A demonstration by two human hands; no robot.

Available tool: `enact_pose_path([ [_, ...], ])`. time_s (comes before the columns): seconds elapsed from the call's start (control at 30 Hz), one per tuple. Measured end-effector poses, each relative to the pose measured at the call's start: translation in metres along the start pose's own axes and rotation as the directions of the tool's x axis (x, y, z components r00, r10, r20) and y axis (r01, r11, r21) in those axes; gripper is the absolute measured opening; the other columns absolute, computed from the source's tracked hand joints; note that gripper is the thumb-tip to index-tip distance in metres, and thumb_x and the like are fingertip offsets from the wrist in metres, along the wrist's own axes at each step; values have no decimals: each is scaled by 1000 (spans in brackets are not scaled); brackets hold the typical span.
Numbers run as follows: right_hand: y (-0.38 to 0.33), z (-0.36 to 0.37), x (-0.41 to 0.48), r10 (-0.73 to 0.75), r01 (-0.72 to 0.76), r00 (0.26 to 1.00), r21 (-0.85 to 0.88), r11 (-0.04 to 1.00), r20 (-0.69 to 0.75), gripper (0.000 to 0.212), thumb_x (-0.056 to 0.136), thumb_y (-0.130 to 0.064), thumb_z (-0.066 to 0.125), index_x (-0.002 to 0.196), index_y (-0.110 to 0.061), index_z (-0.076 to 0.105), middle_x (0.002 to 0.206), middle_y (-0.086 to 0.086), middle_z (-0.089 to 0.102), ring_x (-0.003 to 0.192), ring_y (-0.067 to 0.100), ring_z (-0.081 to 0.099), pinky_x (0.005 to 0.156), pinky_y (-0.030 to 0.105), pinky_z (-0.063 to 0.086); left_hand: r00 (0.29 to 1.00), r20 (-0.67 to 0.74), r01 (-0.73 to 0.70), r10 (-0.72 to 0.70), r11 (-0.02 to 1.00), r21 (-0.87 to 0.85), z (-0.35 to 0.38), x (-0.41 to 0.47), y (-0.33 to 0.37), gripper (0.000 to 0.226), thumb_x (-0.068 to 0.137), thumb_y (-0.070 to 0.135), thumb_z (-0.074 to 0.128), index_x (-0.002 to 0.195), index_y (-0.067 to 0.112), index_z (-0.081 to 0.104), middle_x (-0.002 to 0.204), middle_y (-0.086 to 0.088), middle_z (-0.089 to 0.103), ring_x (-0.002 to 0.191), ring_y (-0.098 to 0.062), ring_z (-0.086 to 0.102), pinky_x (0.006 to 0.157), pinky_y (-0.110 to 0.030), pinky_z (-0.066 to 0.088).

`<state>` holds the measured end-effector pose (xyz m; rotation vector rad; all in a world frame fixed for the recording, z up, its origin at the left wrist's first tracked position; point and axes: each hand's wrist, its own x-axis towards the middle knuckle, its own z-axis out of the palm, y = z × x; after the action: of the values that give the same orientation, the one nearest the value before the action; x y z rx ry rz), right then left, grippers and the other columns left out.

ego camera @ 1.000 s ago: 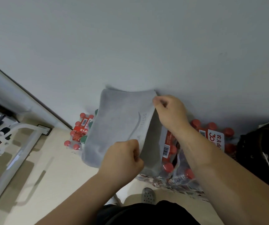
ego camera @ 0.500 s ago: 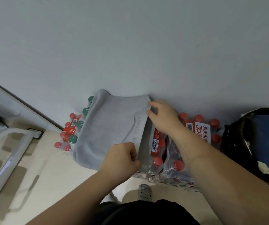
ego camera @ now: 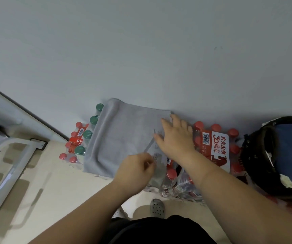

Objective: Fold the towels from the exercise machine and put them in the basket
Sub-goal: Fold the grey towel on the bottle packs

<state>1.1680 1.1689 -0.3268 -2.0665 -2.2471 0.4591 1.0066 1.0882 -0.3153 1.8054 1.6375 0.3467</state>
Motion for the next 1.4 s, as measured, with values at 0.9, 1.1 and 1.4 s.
enact_pose_path([
  [0.9,-68,63,-69,-15,30,987,-94,995,160,87,87,-78,3,154,-28,-22,160,-7,-32,146,16,-33,122,47,-13,965,130,-263,230,798,543,-77,-44,-168,64,95,69,28,143,31,47,155,2,41,142,-26,38,113,-56,26],
  [1.1,-75,66,-96,-2,2,998,9,1000,66,80,93,-73,11,158,-28,6,165,-11,-4,153,12,-10,125,43,1,932,83,-359,353,866,349,-101,-34,-171,41,89,45,50,127,29,55,123,8,64,107,-21,61,92,-39,49],
  [1.4,-41,29,-21,137,-129,961,51,990,-240,42,95,-23,51,133,-7,59,128,12,60,116,33,53,102,47,43,958,-63,-244,278,914,323,-137,49,-141,47,92,26,60,136,15,52,132,-12,56,115,-36,54,97,-46,46],
])
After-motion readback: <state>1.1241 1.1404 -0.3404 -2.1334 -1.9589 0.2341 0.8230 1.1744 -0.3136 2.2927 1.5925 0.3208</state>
